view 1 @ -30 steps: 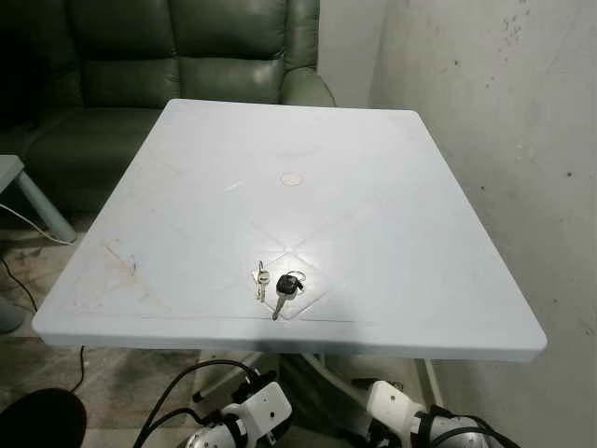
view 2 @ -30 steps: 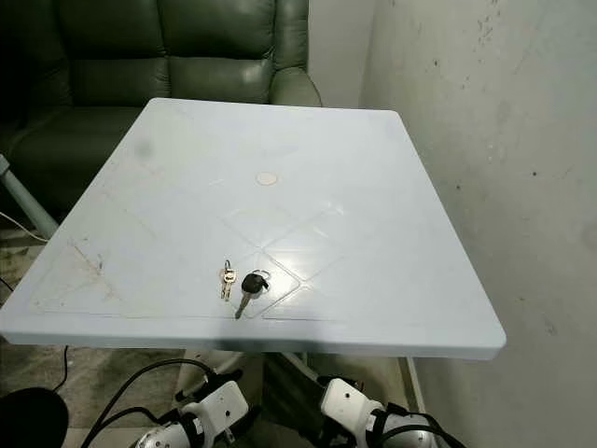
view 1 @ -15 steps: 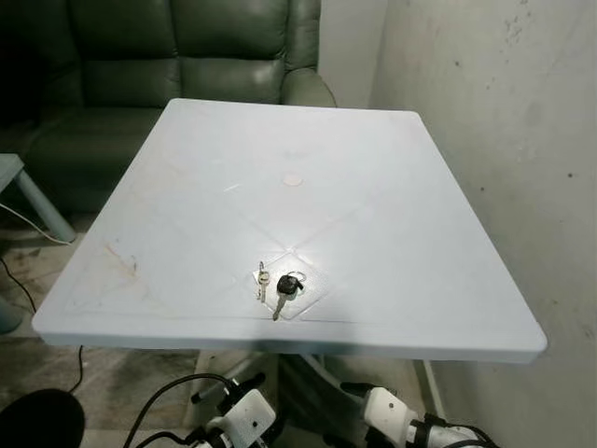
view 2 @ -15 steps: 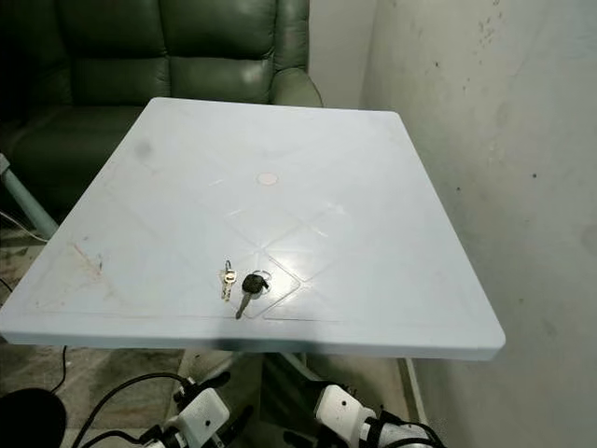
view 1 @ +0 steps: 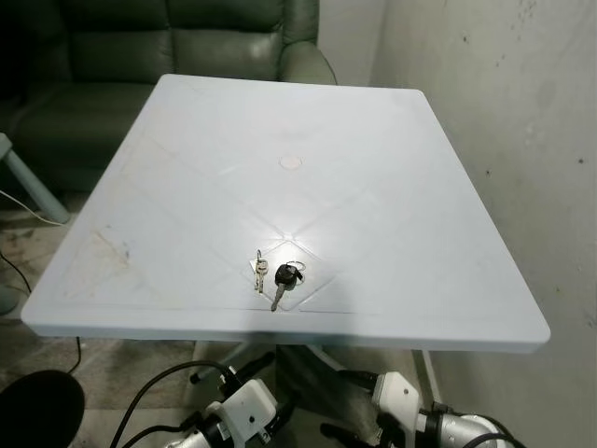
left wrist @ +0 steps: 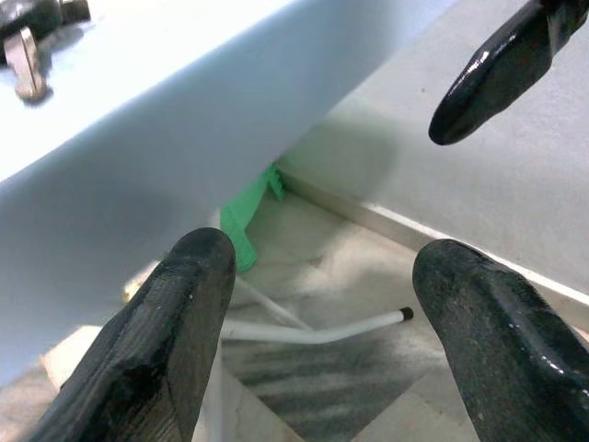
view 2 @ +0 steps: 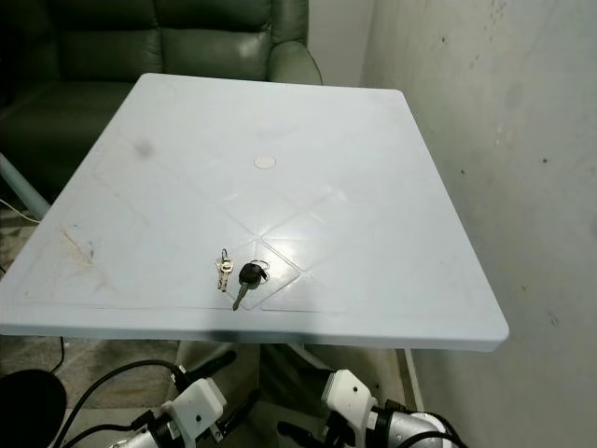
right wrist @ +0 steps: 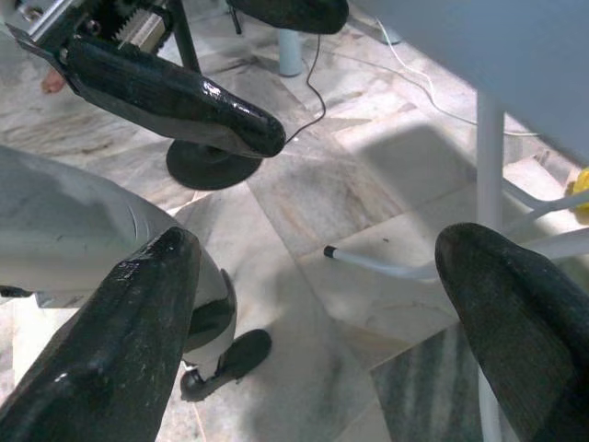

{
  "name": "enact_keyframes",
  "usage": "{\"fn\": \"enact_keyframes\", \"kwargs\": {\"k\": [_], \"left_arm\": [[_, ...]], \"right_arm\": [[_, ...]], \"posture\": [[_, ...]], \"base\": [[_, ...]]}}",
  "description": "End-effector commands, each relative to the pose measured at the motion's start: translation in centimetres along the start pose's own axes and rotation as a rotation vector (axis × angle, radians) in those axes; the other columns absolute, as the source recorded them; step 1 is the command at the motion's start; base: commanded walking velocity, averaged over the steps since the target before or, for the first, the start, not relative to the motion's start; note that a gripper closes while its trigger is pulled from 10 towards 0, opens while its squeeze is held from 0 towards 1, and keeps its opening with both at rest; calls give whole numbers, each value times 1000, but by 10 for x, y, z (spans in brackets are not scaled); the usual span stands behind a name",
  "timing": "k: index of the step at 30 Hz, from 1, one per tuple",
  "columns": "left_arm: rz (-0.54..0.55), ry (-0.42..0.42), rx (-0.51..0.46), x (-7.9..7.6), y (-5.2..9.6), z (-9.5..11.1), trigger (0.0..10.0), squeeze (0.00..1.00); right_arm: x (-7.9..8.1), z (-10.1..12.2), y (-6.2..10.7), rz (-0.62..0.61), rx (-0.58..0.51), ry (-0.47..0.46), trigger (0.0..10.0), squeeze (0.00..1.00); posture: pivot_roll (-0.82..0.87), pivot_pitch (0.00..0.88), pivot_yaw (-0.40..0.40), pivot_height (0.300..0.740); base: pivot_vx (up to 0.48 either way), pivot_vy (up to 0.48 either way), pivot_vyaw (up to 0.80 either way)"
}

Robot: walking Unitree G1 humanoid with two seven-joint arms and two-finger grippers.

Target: Hang keys on a hook

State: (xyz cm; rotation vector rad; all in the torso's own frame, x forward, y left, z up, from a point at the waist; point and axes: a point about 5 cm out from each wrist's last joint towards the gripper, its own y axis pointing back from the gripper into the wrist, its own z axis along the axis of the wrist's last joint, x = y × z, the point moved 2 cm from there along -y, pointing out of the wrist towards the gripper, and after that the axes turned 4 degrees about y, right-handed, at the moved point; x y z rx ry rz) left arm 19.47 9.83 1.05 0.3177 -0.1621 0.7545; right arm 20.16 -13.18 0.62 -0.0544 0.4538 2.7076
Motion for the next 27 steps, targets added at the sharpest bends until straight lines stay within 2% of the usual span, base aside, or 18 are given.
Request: {"fn": "enact_keyframes", "kwargs": {"k": [1,12,20,23,27], "left_arm": [[-17,4,13,-2,2,1,10000,0],[-1,-20,-7,8,1,23,10000,0],[3,-7,-2,8,1,28,10000,0],[-9,13,10,2,8,30,10000,0],[-3,40,24,0,11,31,10000,0]], "right_arm": [[1,3,2,20,-5,-3,10000,0],[-15,26,12,23,-46,15,10000,0],[-15,28,16,26,-40,11,10000,0],[-6,38,15,75,-67,77,10000,0],[-4,40,14,93,-61,103,10000,0]], "posture": [[-55,142,-30,728],[-48,131,-30,728],[-50,127,-29,728],[-58,125,-23,728],[-57,128,-27,728]], "base": [[0,0,0],[0,0,0],[0,0,0],[0,0,0],[0,0,0]]}}
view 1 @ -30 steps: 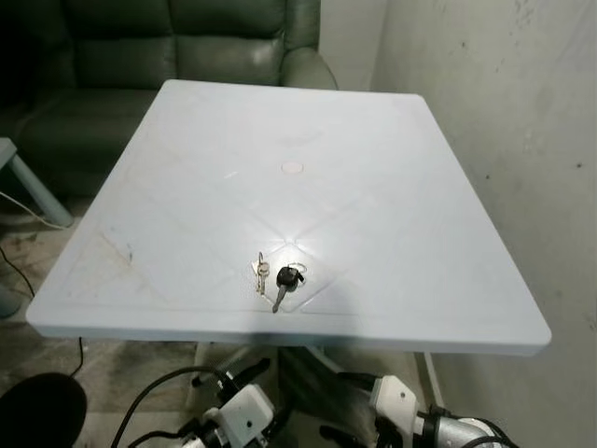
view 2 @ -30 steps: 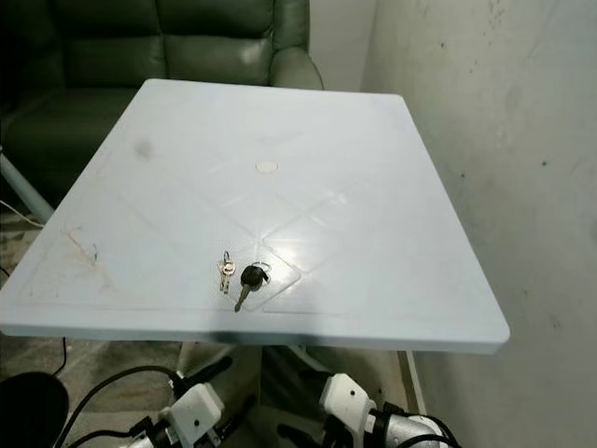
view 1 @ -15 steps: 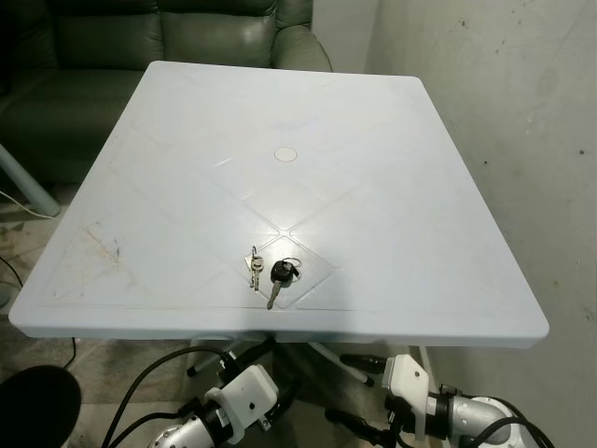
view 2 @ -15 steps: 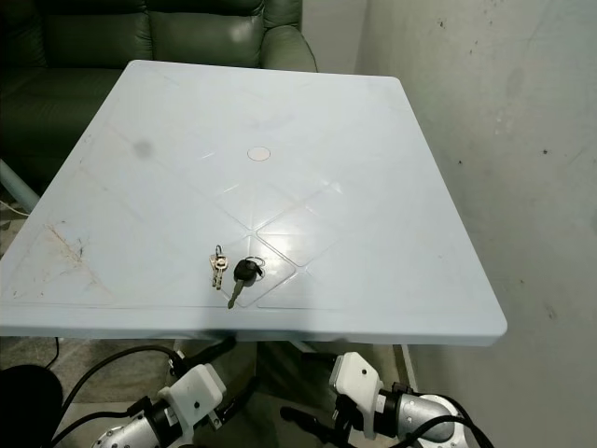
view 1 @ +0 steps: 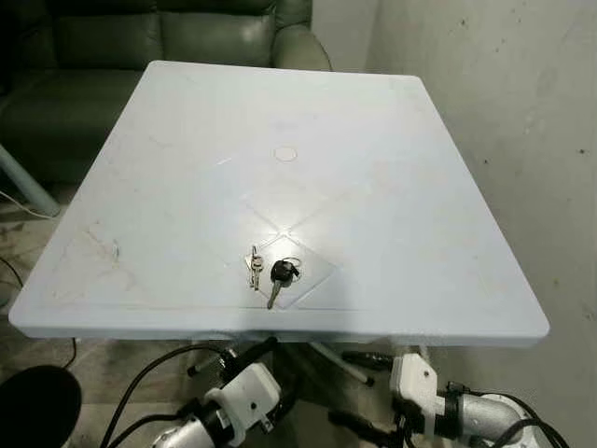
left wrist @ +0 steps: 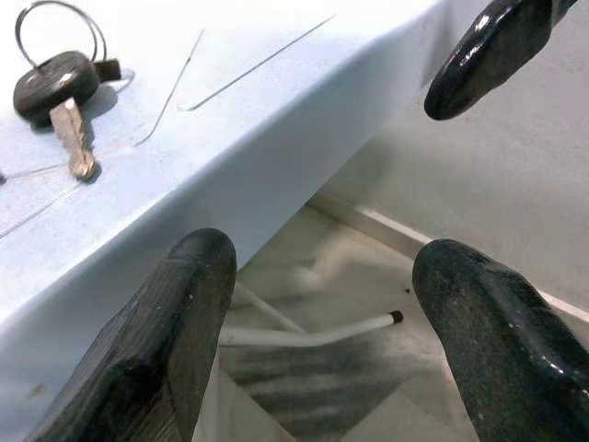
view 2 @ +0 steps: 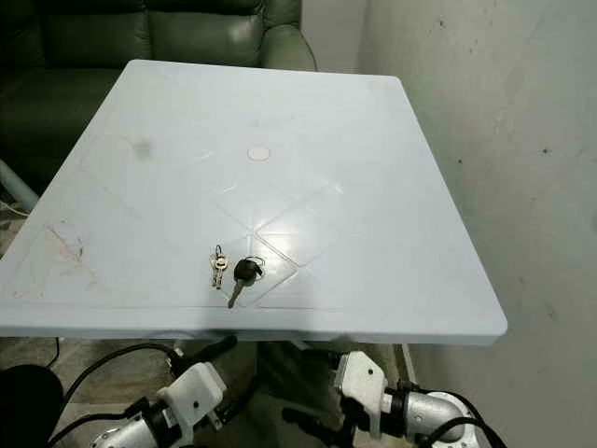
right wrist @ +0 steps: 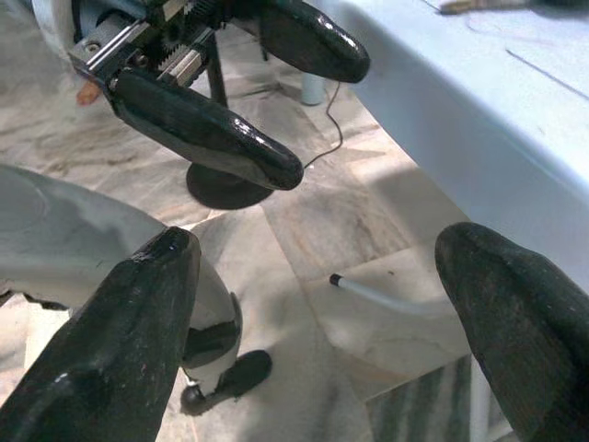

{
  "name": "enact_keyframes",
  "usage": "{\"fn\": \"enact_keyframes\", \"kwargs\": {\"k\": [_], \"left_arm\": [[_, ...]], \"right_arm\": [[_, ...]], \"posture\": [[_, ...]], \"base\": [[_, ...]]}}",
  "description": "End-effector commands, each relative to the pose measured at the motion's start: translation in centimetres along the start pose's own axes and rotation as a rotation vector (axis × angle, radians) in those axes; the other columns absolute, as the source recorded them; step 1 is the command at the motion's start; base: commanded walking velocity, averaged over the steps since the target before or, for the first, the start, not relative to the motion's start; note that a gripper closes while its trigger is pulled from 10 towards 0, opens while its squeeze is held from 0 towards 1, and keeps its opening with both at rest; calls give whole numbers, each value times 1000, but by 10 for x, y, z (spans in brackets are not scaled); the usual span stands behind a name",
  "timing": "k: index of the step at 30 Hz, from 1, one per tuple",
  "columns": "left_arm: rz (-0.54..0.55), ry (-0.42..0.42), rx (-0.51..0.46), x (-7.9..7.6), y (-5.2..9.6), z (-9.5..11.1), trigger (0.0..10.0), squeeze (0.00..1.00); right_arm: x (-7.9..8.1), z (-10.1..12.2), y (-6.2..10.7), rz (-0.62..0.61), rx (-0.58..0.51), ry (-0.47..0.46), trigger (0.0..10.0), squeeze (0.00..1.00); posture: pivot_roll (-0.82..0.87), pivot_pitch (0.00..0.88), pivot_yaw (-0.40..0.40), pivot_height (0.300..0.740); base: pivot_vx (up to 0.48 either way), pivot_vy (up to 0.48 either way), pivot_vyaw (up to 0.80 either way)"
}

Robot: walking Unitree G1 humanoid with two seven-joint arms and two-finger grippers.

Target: Hang keys on a hook

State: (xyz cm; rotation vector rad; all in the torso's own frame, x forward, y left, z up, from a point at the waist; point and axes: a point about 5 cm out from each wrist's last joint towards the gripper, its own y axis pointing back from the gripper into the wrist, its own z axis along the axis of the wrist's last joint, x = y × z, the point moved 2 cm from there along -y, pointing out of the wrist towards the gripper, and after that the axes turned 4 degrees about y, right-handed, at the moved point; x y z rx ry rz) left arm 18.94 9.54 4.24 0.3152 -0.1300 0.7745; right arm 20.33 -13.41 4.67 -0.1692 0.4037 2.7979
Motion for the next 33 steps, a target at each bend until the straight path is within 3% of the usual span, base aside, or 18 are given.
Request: {"fn": "enact_keyframes", "kwargs": {"k": [1,8,11,15,21,23,32,33], "left_arm": [[-15,9,16,-3,2,0,10000,0],[11,54,15,-9,5,9,10000,0],[26,60,-18,-5,8,23,10000,0],[39,67,-20,-2,10,27,10000,0],[76,70,-15,8,13,29,10000,0],[114,82,-10,18,13,27,10000,0],[168,106,-4,32,13,28,10000,0],[184,106,-6,37,14,27,10000,0]], "right_arm": [[3,3,-1,28,-1,19,10000,0],[8,11,-5,61,-20,33,10000,0],[6,20,-7,68,-50,35,10000,0],[2,24,-11,54,-66,33,10000,0],[-9,31,-17,-4,-92,10,10000,0],[-17,32,-21,-52,-101,-18,10000,0],[-26,34,-26,-109,-111,-52,10000,0],[-34,33,-26,-149,-109,-50,10000,0]], "posture": [[-57,128,-27,728],[-52,138,-35,728],[-52,138,-35,728],[-37,142,-43,728],[-35,140,-42,728],[-24,132,-44,728],[-22,127,-45,728],[-17,110,-48,728]], "base": [[0,0,0],[0,0,0],[0,0,0],[0,0,0],[0,0,0],[0,0,0],[0,0,0],[0,0,0]]}}
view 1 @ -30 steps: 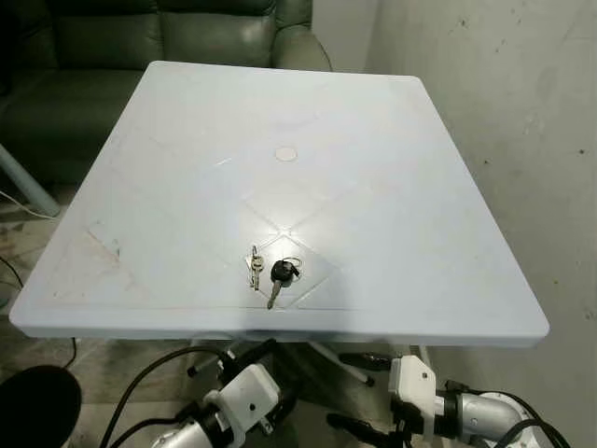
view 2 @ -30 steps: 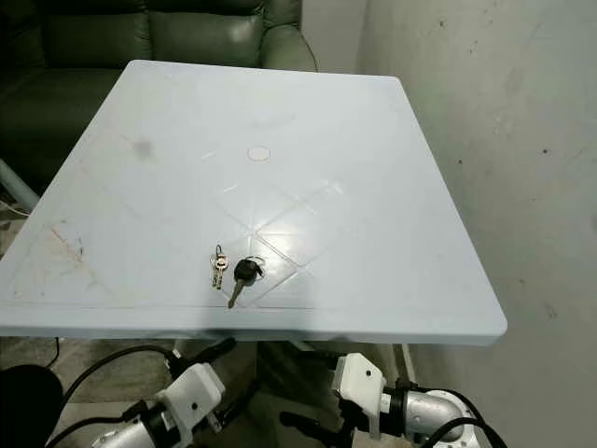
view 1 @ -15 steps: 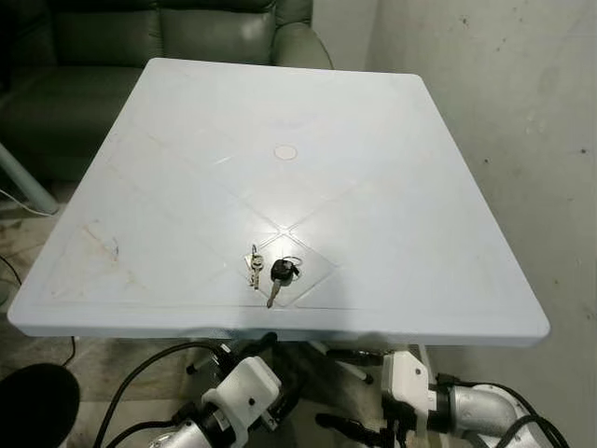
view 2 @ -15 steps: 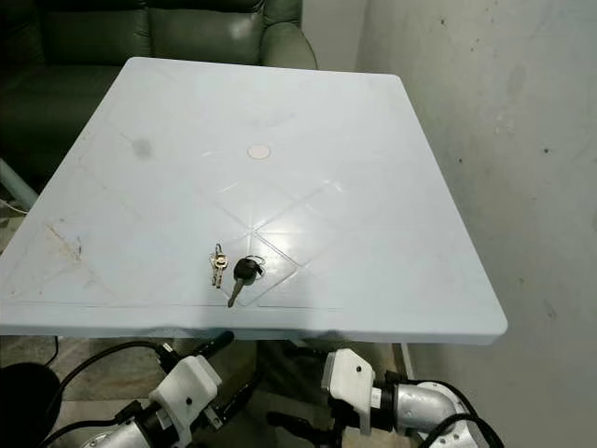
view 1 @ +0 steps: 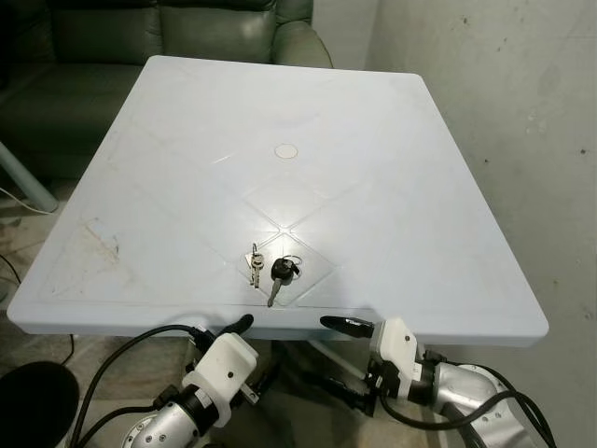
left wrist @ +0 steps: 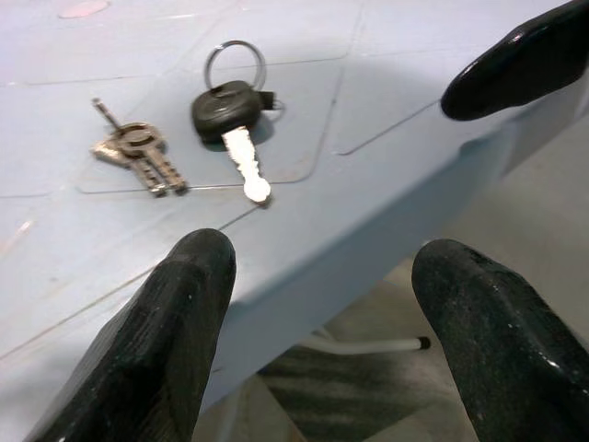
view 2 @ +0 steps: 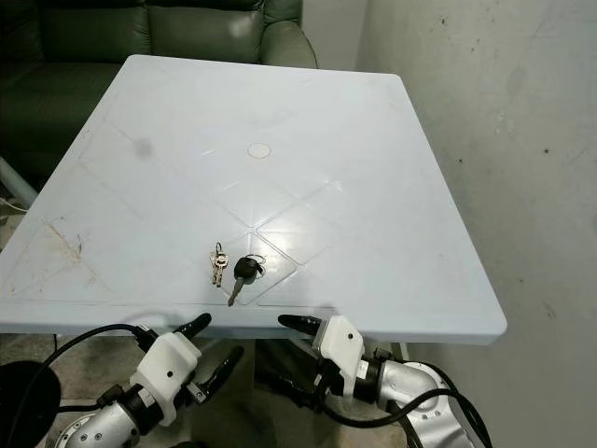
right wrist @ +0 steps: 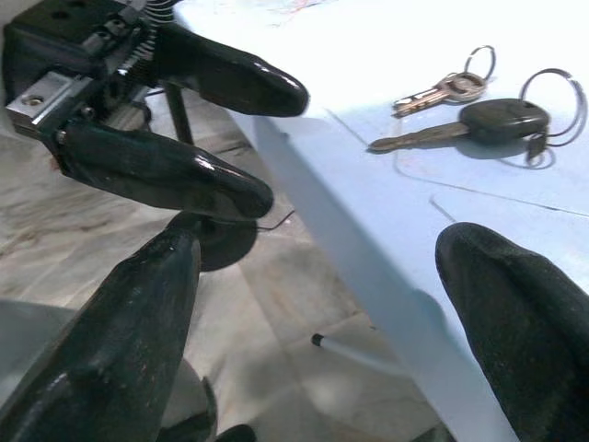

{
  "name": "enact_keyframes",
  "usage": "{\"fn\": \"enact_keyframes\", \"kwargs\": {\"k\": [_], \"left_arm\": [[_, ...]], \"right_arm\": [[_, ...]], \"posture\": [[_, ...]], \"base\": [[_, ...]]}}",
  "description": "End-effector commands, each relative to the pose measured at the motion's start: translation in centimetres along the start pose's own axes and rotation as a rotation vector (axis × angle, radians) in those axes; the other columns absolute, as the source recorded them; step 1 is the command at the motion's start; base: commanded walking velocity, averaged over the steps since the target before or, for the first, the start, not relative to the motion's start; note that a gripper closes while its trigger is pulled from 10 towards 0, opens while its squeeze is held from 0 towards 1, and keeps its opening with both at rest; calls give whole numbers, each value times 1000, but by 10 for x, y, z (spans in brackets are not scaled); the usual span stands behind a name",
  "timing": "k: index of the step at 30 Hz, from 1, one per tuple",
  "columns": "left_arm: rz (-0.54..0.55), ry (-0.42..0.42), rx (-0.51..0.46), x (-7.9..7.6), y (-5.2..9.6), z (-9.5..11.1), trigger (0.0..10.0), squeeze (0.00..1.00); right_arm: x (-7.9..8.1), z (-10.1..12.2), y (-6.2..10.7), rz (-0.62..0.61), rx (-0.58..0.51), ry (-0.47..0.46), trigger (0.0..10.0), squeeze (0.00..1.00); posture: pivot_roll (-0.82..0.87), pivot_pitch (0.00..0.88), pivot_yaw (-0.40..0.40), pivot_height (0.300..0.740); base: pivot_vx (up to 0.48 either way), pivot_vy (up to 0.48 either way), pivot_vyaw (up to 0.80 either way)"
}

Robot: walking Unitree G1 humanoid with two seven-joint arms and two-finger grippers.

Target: Hang keys on a hook

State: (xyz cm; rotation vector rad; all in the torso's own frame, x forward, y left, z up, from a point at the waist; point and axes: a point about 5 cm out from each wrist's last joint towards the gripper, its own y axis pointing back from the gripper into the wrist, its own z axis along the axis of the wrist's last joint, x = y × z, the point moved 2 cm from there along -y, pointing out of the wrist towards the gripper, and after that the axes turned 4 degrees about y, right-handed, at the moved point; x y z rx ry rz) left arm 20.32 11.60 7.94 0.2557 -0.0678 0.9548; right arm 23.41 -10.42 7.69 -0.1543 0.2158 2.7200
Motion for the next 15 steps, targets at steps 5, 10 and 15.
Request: {"fn": "enact_keyframes", "kwargs": {"k": [5,10,15], "left_arm": [[79,14,-7,27,-2,1,10000,0],[175,36,-17,55,-3,1,10000,0],[238,45,-23,70,-2,-1,10000,0]], "right_arm": [[-39,-3,-1,-182,27,-20,10000,0],[-58,-6,-2,-249,72,-1,10000,0],[-73,-7,-5,-313,91,21,10000,0]], "posture": [[-5,91,-51,728],[5,74,-61,728],[8,56,-72,728]], "base": [[0,0,0],[0,0,0],[0,0,0]]}}
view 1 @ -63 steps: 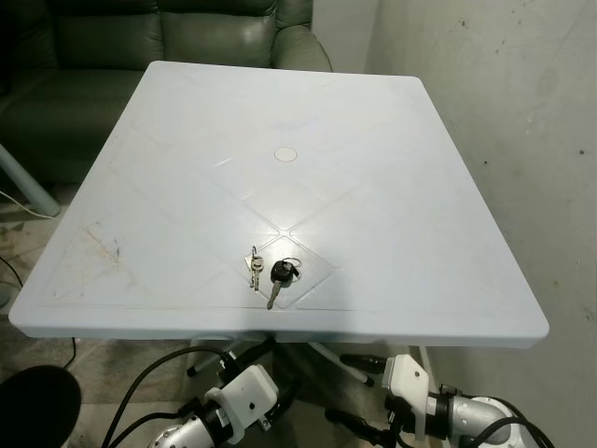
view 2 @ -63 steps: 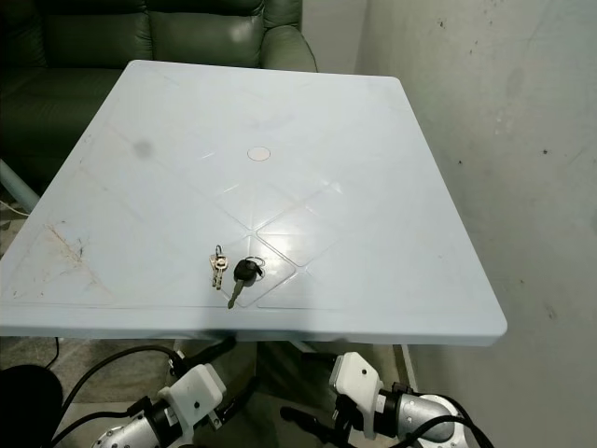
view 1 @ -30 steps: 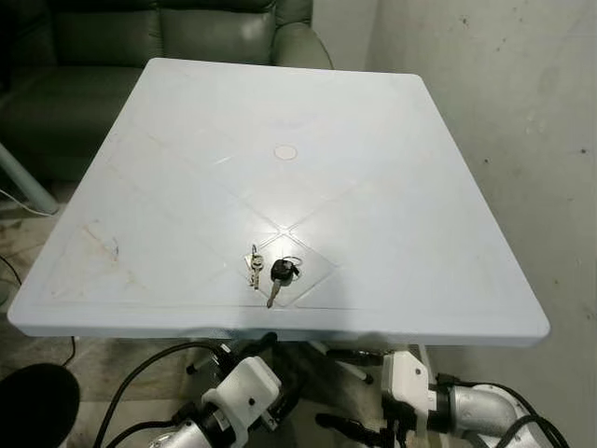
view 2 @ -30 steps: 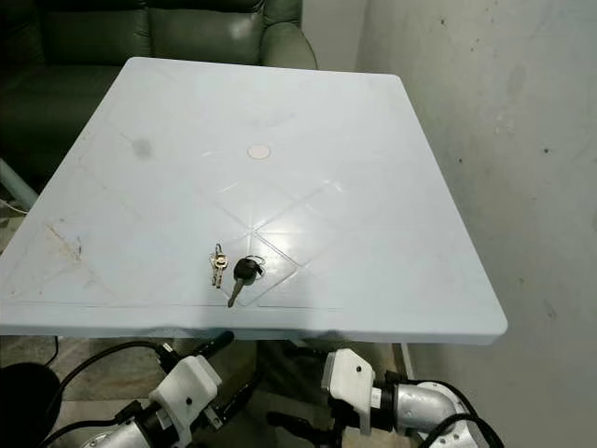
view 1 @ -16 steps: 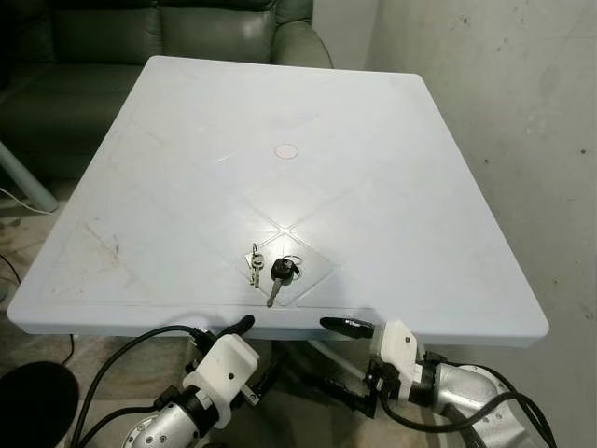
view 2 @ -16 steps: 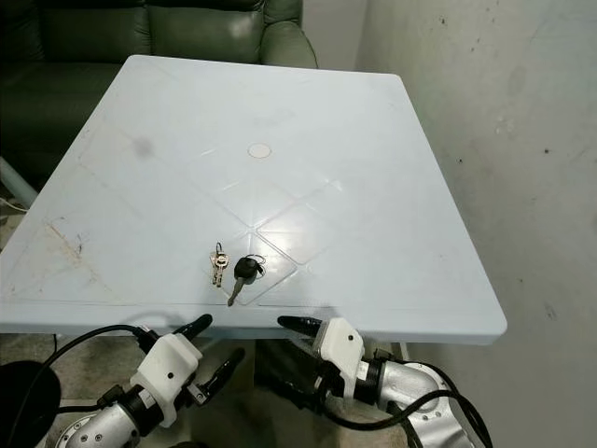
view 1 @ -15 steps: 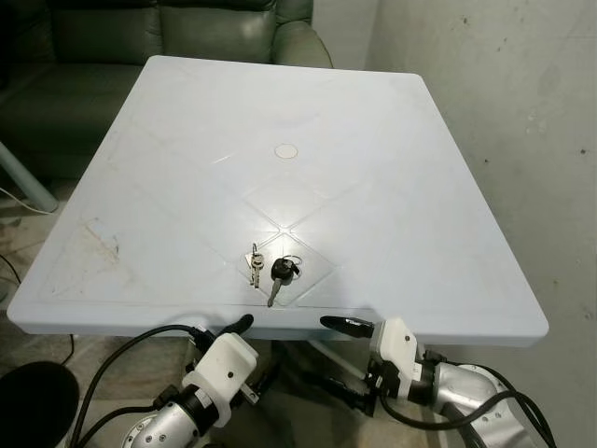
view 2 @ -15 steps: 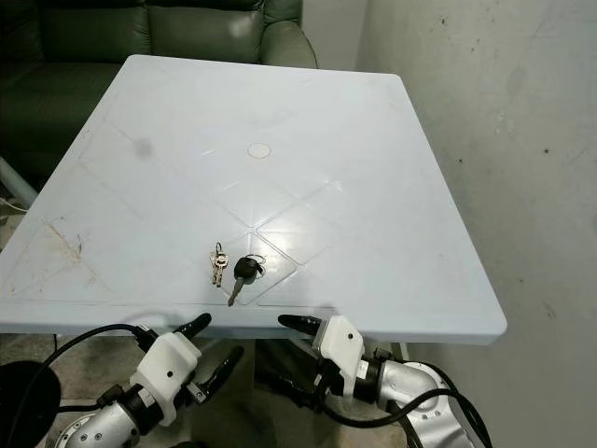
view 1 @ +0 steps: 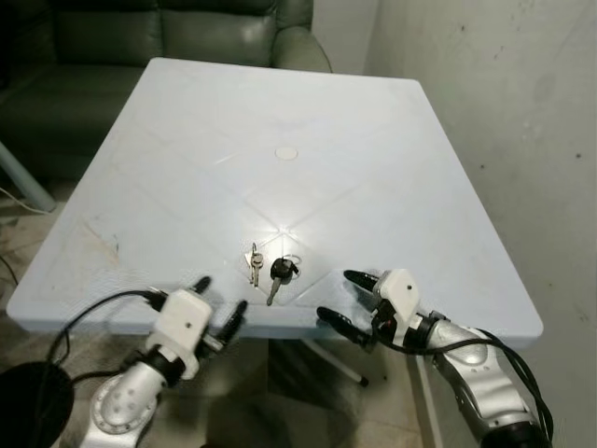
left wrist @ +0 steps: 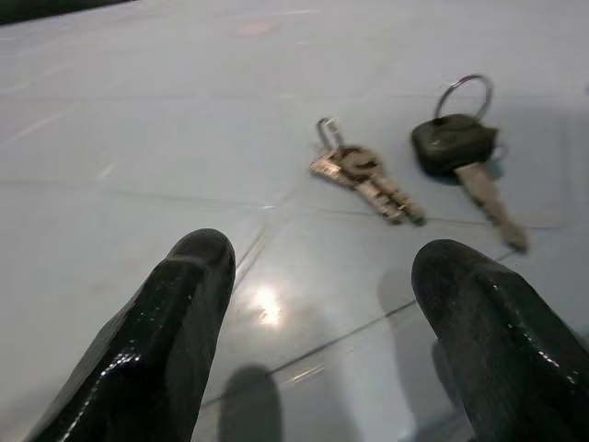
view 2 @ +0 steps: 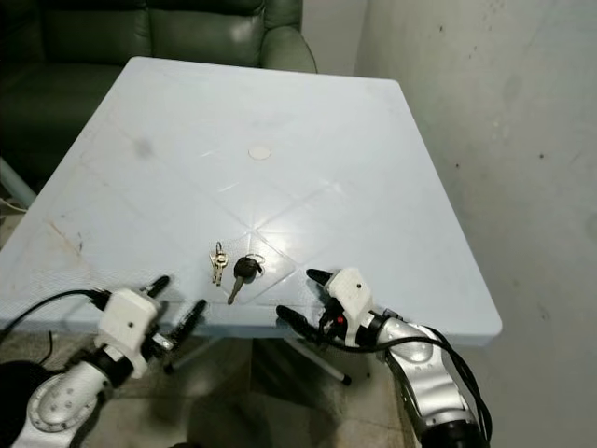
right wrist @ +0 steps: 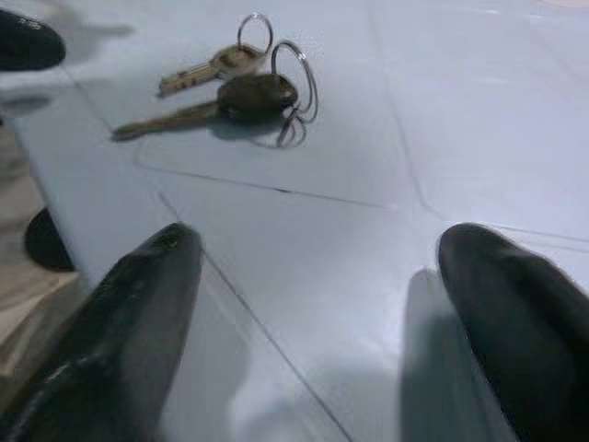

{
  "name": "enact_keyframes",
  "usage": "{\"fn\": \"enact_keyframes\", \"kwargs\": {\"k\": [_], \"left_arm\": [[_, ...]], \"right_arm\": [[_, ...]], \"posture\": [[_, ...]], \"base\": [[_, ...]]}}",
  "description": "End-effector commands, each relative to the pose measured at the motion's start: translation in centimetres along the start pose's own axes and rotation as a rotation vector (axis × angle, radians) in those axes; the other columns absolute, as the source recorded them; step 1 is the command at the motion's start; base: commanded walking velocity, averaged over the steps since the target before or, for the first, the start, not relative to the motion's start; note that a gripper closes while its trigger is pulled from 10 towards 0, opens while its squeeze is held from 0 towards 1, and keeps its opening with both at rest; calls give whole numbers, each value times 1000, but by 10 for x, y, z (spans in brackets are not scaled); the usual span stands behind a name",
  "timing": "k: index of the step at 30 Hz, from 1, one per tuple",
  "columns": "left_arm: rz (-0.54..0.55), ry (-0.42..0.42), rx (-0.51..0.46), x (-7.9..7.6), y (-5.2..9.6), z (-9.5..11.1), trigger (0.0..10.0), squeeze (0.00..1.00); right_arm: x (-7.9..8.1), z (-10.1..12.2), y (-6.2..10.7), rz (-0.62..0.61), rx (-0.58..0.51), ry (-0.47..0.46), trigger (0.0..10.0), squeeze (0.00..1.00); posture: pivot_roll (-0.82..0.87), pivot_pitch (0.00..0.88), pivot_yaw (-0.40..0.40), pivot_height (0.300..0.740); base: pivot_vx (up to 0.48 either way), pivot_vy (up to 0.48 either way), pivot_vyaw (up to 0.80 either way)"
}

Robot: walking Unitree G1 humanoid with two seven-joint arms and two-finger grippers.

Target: Hang keys on a hook

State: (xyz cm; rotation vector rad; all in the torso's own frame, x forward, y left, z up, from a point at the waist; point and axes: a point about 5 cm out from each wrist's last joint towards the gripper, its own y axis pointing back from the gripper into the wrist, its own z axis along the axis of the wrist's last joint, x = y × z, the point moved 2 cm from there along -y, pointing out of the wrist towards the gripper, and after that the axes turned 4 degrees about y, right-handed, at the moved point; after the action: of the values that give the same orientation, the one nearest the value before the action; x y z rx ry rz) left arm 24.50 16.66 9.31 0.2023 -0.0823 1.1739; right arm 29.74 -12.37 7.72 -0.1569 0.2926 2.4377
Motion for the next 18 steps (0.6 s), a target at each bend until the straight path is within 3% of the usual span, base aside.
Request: {"fn": "enact_keyframes", "kwargs": {"k": [1,6,18], "left_arm": [[29,8,4,6,0,-3,10000,0],[52,30,-35,10,-4,5,10000,0],[6,68,-103,-10,-13,22,10000,0]], "right_arm": [[-10,1,-1,-53,1,7,10000,0],[-16,4,-7,-77,-7,9,10000,0],[-28,23,-25,-64,-58,43,10000,0]], "posture": [[8,56,-72,728],[8,48,-78,728],[7,38,-85,728]], "base": [[0,0,0],[0,0,0],[0,0,0]]}}
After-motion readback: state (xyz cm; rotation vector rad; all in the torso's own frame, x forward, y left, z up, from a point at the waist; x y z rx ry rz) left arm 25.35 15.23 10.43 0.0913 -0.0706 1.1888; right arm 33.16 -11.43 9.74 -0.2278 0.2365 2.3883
